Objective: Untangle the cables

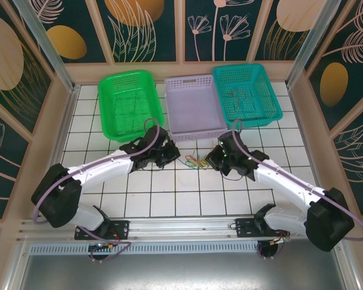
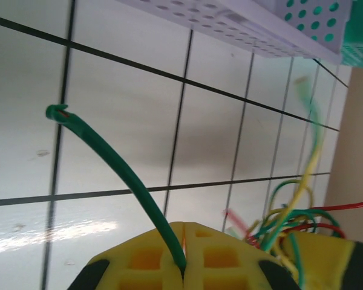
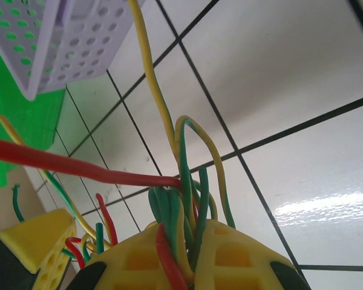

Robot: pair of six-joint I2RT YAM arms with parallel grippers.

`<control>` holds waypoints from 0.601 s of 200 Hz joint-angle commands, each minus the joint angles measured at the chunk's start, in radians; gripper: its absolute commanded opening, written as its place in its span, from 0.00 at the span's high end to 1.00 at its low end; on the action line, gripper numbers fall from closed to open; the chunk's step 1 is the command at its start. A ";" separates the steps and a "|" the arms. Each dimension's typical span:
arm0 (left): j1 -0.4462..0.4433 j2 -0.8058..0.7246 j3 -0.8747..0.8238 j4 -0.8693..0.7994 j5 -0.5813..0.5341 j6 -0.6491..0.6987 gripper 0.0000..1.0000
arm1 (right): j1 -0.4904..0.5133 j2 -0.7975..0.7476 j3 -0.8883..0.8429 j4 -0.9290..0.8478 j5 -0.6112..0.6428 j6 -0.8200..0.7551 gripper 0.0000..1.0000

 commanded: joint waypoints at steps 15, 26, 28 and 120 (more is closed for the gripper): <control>0.002 -0.149 -0.079 -0.088 -0.111 0.043 1.00 | -0.117 -0.091 -0.070 -0.065 0.005 -0.031 0.85; 0.002 -0.176 -0.116 -0.067 -0.093 0.032 1.00 | -0.142 -0.097 -0.094 -0.055 -0.005 -0.032 0.83; 0.003 -0.180 -0.122 -0.061 -0.088 0.031 1.00 | -0.147 -0.097 -0.096 -0.055 -0.006 -0.030 0.83; 0.001 -0.308 -0.139 -0.332 -0.310 0.061 1.00 | -0.287 -0.146 -0.147 -0.109 0.028 -0.125 0.99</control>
